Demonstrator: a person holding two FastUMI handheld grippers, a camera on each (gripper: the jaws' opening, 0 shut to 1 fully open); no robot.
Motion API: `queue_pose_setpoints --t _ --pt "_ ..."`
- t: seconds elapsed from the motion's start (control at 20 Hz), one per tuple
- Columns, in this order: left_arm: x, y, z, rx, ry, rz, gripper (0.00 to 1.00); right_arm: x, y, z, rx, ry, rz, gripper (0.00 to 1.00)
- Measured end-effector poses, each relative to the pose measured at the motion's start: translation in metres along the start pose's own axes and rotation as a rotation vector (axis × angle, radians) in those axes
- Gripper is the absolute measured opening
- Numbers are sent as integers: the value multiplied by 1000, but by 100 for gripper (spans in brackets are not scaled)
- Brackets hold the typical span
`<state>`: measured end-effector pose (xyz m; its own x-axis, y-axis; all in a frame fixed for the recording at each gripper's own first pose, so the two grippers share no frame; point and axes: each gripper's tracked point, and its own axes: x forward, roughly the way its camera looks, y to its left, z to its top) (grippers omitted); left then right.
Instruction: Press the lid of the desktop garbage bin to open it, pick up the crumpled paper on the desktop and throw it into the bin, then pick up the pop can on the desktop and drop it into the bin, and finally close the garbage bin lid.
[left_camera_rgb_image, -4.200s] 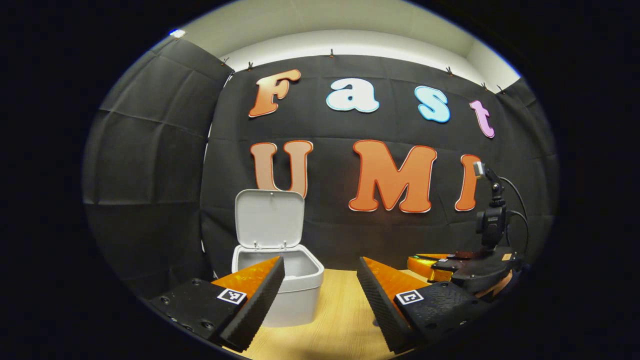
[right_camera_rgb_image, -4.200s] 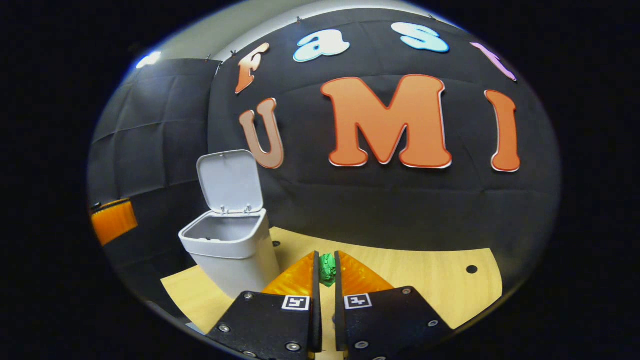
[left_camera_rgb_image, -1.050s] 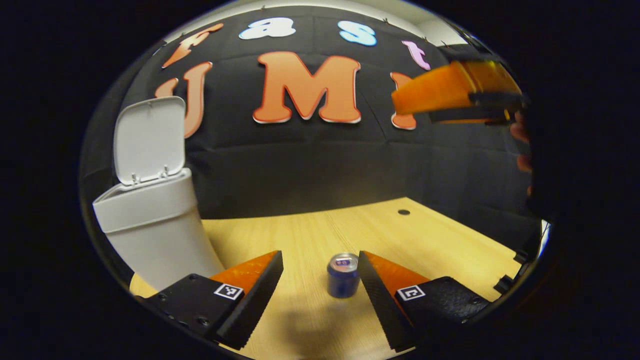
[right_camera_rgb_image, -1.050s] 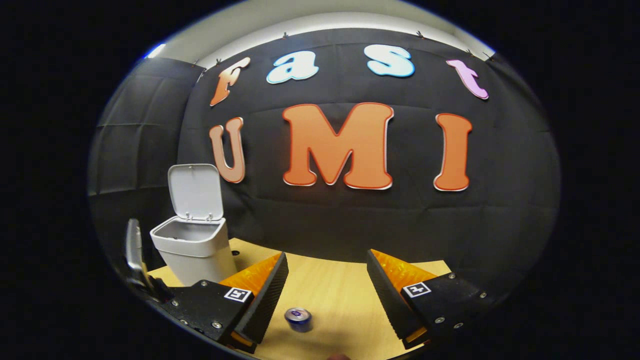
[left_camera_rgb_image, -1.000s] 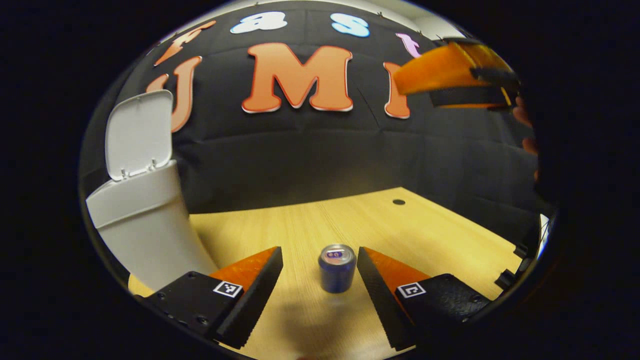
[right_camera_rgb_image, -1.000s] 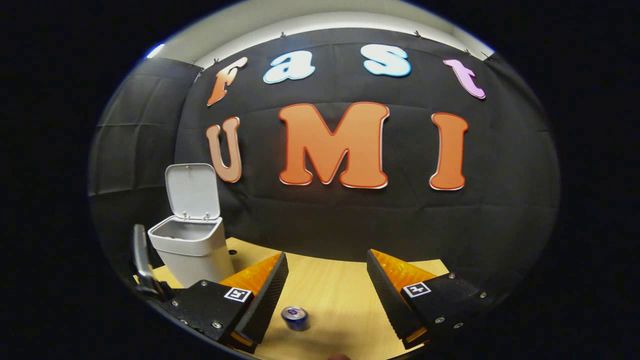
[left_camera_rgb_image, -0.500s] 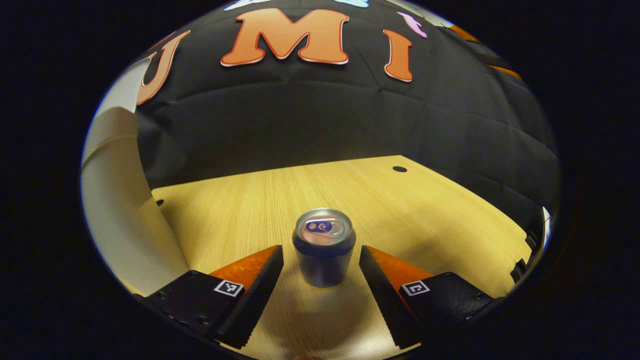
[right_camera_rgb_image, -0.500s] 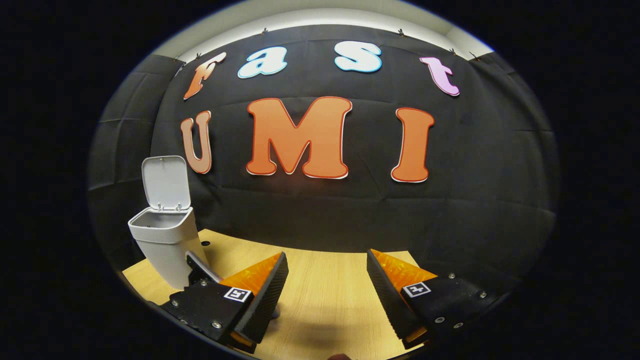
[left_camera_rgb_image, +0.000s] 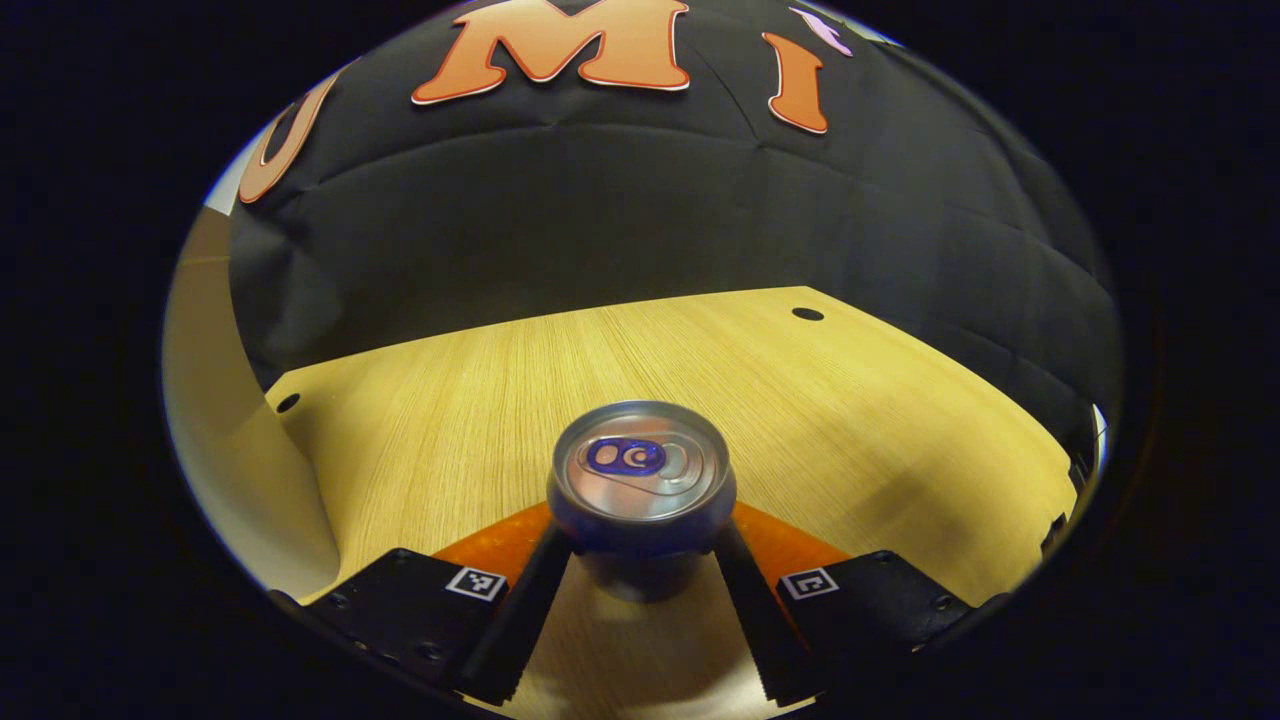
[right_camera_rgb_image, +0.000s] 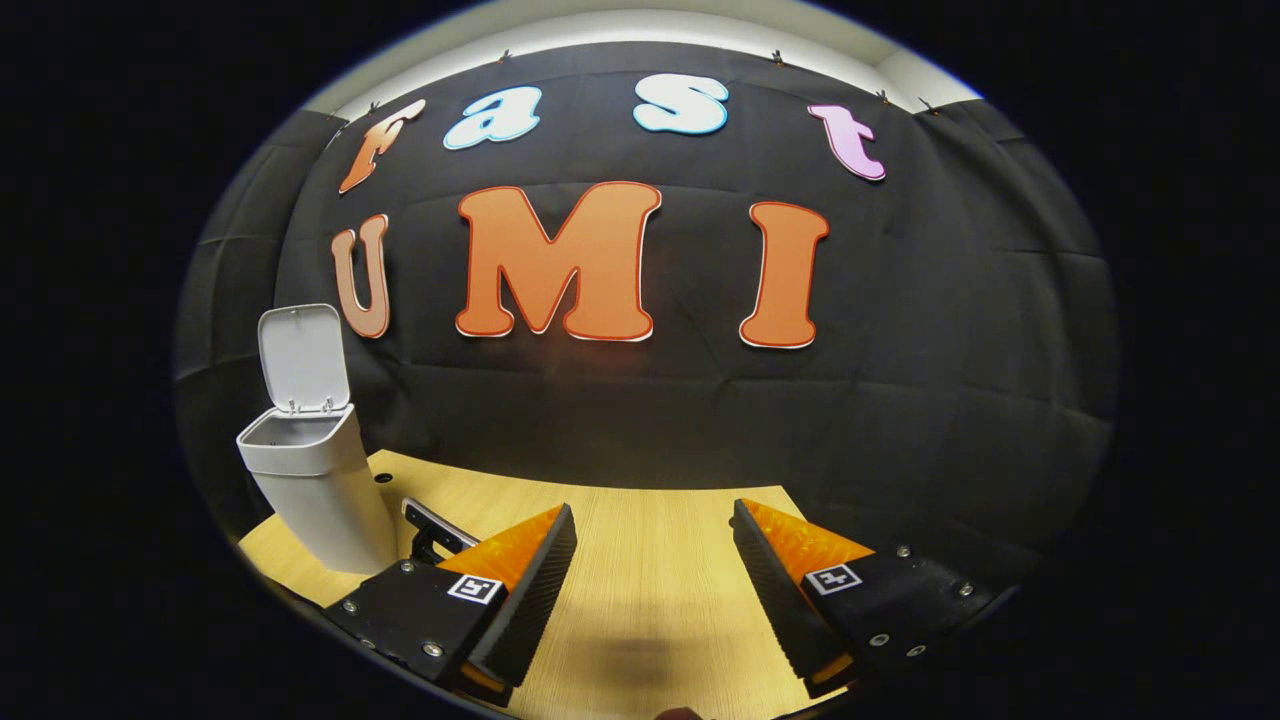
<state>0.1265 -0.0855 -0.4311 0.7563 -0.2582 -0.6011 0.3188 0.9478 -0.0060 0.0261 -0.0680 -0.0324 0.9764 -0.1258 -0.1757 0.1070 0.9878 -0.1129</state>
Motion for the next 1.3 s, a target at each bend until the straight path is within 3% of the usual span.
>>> queue_pose_setpoints --t 0.4,0.8,1.3 --pt "-55 10 46 22 -85 44 81 11 12 3 29 -9 34 94" --pt "-154 30 122 19 -238 99 80 26 28 4 56 -20 83 94" --pt "-274 111 202 -124 -421 271 80 44 69 19 80 -52 184 94"
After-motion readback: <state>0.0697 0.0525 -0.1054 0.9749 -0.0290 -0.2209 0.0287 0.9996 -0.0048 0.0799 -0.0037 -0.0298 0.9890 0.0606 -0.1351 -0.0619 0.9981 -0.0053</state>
